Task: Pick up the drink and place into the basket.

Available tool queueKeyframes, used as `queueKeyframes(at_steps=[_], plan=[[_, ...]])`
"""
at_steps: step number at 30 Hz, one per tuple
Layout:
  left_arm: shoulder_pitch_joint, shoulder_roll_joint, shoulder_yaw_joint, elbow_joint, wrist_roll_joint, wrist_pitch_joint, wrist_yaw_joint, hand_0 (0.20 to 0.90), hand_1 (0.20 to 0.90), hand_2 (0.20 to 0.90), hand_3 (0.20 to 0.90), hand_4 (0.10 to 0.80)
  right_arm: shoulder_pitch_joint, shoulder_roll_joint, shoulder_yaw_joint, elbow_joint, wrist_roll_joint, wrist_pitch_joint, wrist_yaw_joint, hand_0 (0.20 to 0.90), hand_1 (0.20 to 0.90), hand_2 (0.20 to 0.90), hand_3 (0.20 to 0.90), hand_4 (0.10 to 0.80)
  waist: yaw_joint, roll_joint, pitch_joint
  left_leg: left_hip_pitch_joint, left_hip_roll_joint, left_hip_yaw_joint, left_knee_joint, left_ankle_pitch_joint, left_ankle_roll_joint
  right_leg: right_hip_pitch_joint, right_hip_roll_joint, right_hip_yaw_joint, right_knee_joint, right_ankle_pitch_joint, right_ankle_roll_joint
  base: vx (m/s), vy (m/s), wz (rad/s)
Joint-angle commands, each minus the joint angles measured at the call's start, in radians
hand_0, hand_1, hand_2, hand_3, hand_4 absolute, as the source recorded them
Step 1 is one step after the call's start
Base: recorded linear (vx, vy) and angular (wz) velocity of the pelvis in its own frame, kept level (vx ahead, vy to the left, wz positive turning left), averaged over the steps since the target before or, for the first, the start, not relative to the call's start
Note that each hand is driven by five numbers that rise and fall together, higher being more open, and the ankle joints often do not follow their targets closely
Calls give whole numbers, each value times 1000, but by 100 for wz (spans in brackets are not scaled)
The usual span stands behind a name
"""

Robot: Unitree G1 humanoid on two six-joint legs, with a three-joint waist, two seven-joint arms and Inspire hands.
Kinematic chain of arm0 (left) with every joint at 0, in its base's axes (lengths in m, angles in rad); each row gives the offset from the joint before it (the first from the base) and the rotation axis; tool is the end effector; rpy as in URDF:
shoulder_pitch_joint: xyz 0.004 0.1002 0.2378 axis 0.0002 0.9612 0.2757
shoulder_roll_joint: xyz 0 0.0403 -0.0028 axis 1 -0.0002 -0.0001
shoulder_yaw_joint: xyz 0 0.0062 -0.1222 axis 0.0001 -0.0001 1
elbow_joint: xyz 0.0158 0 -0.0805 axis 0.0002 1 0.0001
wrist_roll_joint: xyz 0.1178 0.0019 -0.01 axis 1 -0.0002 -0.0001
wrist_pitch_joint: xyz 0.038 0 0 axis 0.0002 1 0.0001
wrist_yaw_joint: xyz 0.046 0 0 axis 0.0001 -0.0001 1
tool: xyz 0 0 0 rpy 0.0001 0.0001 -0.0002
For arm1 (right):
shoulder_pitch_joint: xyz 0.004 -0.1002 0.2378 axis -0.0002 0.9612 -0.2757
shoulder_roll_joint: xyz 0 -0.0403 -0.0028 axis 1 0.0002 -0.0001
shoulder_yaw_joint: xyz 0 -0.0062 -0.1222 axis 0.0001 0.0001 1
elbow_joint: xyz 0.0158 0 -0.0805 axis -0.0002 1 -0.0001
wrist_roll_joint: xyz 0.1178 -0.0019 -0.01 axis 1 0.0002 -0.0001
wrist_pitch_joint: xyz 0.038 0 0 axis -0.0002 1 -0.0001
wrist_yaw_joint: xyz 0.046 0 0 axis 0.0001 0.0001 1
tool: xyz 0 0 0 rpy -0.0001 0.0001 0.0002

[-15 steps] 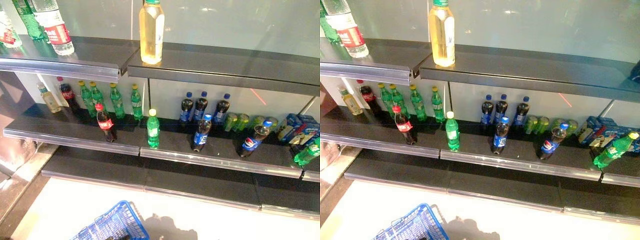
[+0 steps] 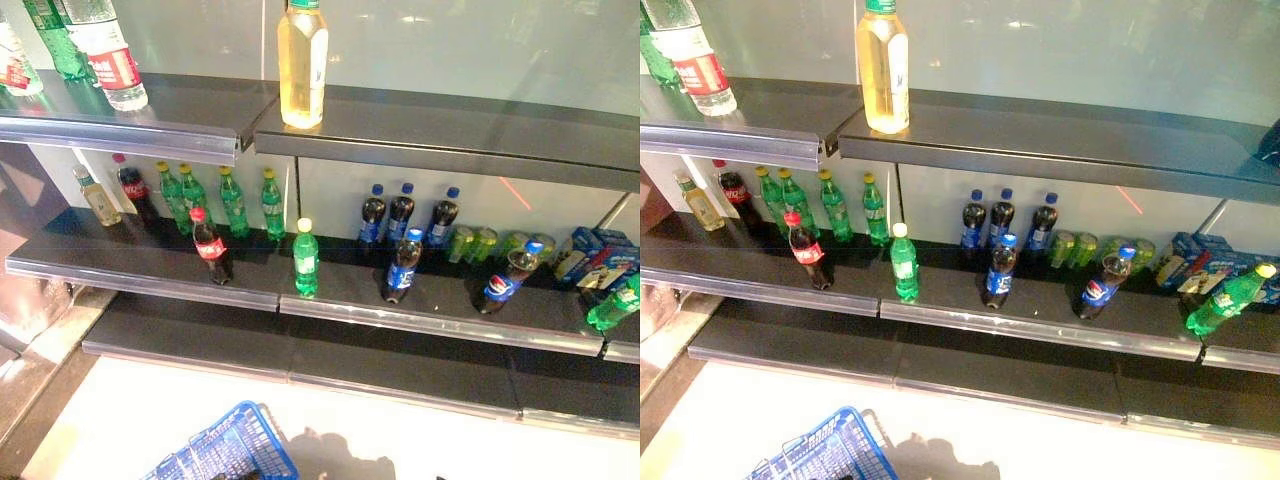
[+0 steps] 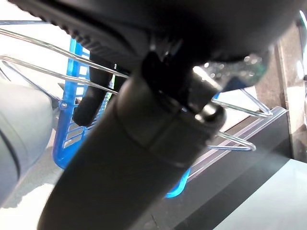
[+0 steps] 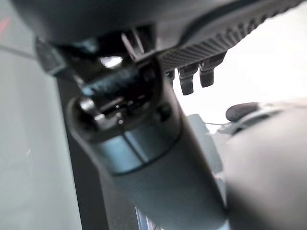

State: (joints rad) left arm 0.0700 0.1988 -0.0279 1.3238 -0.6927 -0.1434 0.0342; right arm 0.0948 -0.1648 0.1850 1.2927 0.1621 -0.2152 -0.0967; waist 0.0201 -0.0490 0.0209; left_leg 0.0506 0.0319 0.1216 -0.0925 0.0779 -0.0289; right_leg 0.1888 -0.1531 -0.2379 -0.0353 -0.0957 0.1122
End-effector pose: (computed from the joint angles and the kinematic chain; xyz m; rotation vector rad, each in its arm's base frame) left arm 0.0354 0.2307 -0.1572 -0.3292 1.1469 0.6355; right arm 0.0353 -0.2035 -0.1606 -0.1697 1.1694 -0.1425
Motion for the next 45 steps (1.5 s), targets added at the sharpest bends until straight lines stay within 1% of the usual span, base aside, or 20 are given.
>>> queueKeyframes(at_steps=[1,2,3,4,7,8,9,12,14,16,19,21,26,31,33,36,38,39,42,45], plan=[[-103,-42,-11,-40,38,-18,-27,300,300,300,200,100,-71,-51,75,-139,-99,-106,-70,900,900,900,900,800,21,29,39,52,110,-21,5,-40,-58,-64,-63,6,-27,176,18,-25,-75,0],[-95,-36,-16,-60,43,-12,-22,300,300,300,200,100,-71,-76,110,-300,-100,-30,-94,900,900,900,900,800,21,23,40,50,111,-23,5,-40,-57,-66,-63,8,-28,178,18,-34,-83,-1],[-87,-32,-22,-80,47,-7,-14,300,300,300,200,100,-68,-98,128,-422,-102,-2,-103,900,900,900,900,800,20,19,40,48,111,-25,5,-39,-55,-68,-62,11,-29,179,19,-38,-84,-2],[-74,-29,-27,-102,51,-4,-6,300,300,300,200,100,-63,-124,148,-581,-102,58,-112,900,900,900,900,800,18,14,41,46,112,-25,5,-38,-55,-71,-61,14,-30,181,19,-38,-74,-3],[-49,-15,-34,-129,56,-6,-6,300,300,300,200,100,-43,-197,166,-843,-120,82,-117,900,900,900,900,800,10,6,39,42,113,-26,5,-38,-53,-75,-59,20,-34,186,21,-27,-58,-4],[-45,-13,-35,-130,57,-10,-9,300,300,300,200,100,-40,-213,162,-894,-129,72,-117,900,900,900,900,800,8,5,38,42,113,-26,5,-38,-53,-76,-58,21,-35,186,22,-5,-44,1],[-36,-11,-36,-128,58,-19,-12,300,300,300,200,100,-37,-244,144,-1012,-132,74,-107,900,900,900,900,800,2,2,35,43,113,-25,5,-40,-51,-77,-56,28,-36,185,23,6,-36,2],[-22,-14,-21,-113,74,-33,-17,300,300,300,200,100,-40,-295,81,-1225,-157,75,-81,900,900,900,900,800,-10,1,26,51,116,-14,5,-44,-51,-78,-56,37,-31,178,24,24,-6,0],[-14,-17,-9,-106,90,-38,-20,300,300,300,200,100,-38,-310,44,-1294,-169,62,-84,900,900,900,900,800,-15,1,21,58,119,-4,5,-47,-52,-79,-56,40,-26,172,23,82,4,-4],[6,-21,10,-103,110,-48,-25,300,300,300,200,100,-47,-335,-29,-1398,-141,50,-94,900,900,900,900,800,-22,4,21,77,123,20,5,-43,-54,-88,-54,46,6,154,18,123,16,-8],[22,-22,25,-103,112,-55,-31,300,300,300,200,100,-68,-350,-85,-1436,-112,27,-114,900,900,900,900,800,-21,8,33,74,126,24,45,-52,-55,-106,-51,50,55,132,6,67,12,-7],[33,-24,30,-101,111,-63,-39,300,300,300,200,100,-96,-362,-135,-1451,-86,3,-170,900,900,900,900,800,-22,14,51,47,128,11,100,-68,-55,-141,-47,59,114,110,-6,49,19,-15],[14,-24,8,-128,88,-67,-30,300,300,300,200,100,-172,-369,-181,-1422,-60,-41,-309,900,900,900,900,800,-16,29,103,-32,126,-14,162,-74,-54,-238,-45,70,207,78,-14,-48,23,-15],[-70,-9,-28,-186,-4,-73,2,300,300,300,200,100,-309,-375,-162,-1379,-63,-51,-389,900,900,900,900,800,-8,33,193,-168,110,-41,243,-76,-51,-365,-48,72,290,68,-23,-261,-6,-5],[-136,1,-44,-219,-70,-83,38,300,300,300,200,100,-418,-368,-128,-1347,-46,-51,-449,900,900,900,900,800,-4,30,256,-263,99,-59,305,-73,-49,-449,-53,71,350,66,-30,-327,-18,3],[-191,0,-69,-258,-103,-101,77,300,300,300,200,100,-528,-356,-94,-1312,-29,-45,-506,900,900,900,900,800,3,31,311,-352,87,-77,353,-65,-49,-532,-53,75,410,60,-38,-219,0,-1],[-202,1,-77,-268,-113,-109,78,300,300,300,200,100,-556,-357,-86,-1303,-22,-42,-517,900,900,900,900,800,7,35,327,-376,83,-83,368,-63,-48,-554,-55,76,428,57,-41,-123,26,6],[-216,-3,-91,-292,-124,-124,82,300,300,300,200,100,-604,-357,-75,-1284,-22,-43,-527,900,900,900,900,800,14,44,355,-415,71,-91,389,-60,-43,-592,-59,76,457,54,-44,-144,52,4],[-234,-5,-111,-338,-135,-125,84,300,300,300,200,100,-680,-363,-64,-1279,-21,-23,-533,900,900,900,900,800,25,60,397,-474,53,-97,417,-54,-35,-654,-65,83,502,48,-47,-123,68,-2],[-234,-6,-114,-360,-136,-120,83,300,300,300,200,100,-715,-357,-66,-1278,-16,-11,-523,900,900,900,900,800,30,70,414,-500,42,-101,426,-50,-31,-680,-64,91,516,48,-50,-29,45,5]])
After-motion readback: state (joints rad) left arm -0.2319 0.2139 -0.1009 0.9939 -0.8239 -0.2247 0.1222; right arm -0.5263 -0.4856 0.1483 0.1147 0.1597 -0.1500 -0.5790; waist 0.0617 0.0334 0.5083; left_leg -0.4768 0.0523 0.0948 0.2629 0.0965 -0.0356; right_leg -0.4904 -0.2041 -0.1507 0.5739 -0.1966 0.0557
